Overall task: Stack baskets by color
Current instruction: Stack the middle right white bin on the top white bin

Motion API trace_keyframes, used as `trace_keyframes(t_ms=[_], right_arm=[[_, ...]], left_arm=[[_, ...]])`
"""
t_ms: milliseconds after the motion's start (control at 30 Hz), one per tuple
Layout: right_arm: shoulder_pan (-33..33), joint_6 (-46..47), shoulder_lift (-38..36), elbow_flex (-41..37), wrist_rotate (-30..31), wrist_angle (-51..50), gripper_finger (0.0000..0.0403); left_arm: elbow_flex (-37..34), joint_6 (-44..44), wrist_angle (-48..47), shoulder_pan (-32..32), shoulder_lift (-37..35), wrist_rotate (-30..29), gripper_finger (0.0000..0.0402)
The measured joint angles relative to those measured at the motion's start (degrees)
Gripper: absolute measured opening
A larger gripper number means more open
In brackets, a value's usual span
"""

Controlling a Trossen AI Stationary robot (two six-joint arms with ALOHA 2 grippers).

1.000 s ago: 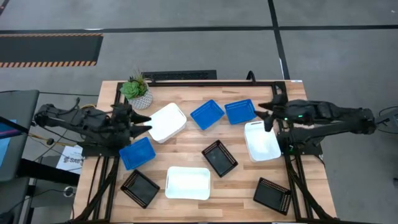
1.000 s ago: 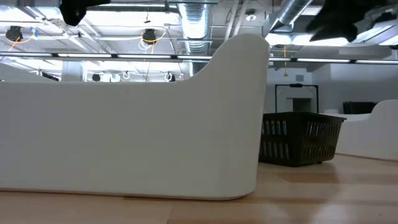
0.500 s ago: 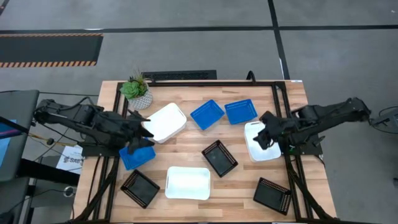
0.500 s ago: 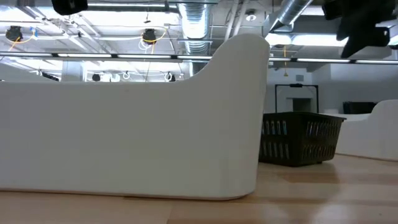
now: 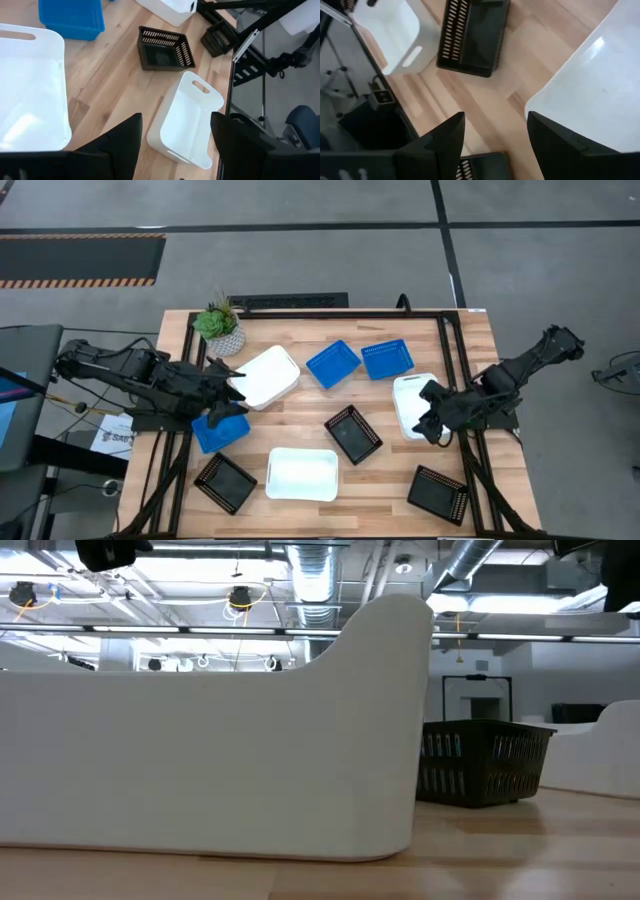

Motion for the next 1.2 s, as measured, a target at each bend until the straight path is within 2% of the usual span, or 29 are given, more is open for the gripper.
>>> trace_keyframes(t_ms=[133, 267, 433, 567, 633, 700, 800, 900, 1000, 1200], right_arm=[[1.1, 2.1, 0.0, 0.0, 3.3, 0.1, 0.0240], [-0.6, 0.8, 0.0, 0.0, 9.0, -0.3, 0.0240], [-6.9, -3.3, 0.1, 0.0, 11.2, -1.6, 0.0240], [-13.5, -10.9, 1.9, 0.0, 11.2, -1.0, 0.0239], [-16.9, -15.2, 3.5, 0.0, 10.2, 0.7, 0.0239], [-20.3, -18.1, 5.5, 0.0, 6.7, 1.3, 0.0239], [-24.5, -15.5, 8.2, 0.0, -1.2, -1.6, 0.0238], [-25.9, -12.5, 10.8, 0.0, -6.0, -5.1, 0.0232], [-25.5, -12.3, 13.2, 0.0, -6.7, -7.3, 0.0226], [-25.3, -11.8, 19.8, 0.0, -5.2, -5.6, 0.0219]], left_arm=[[0.0, 2.4, -1.0, 0.0, 0.0, -2.7, 0.0224], [0.0, 2.9, -1.6, 0.0, 0.0, -6.3, 0.0224], [0.0, 3.0, -2.6, 0.0, 0.2, -7.4, 0.0224], [0.0, 2.9, -2.7, 0.0, 0.4, -7.4, 0.0224], [0.0, 2.9, -2.8, 0.0, 1.0, -7.5, 0.0224], [0.0, 2.9, -3.3, 0.0, 1.4, -7.6, 0.0224], [0.1, 2.9, -3.7, 0.0, 2.2, -8.2, 0.0224], [0.1, 2.9, -3.9, 0.1, 3.1, -8.4, 0.0224], [0.1, 3.2, -4.0, 0.0, 3.9, -8.7, 0.0224], [0.1, 2.9, -4.0, 0.1, 5.6, -8.8, 0.0224]])
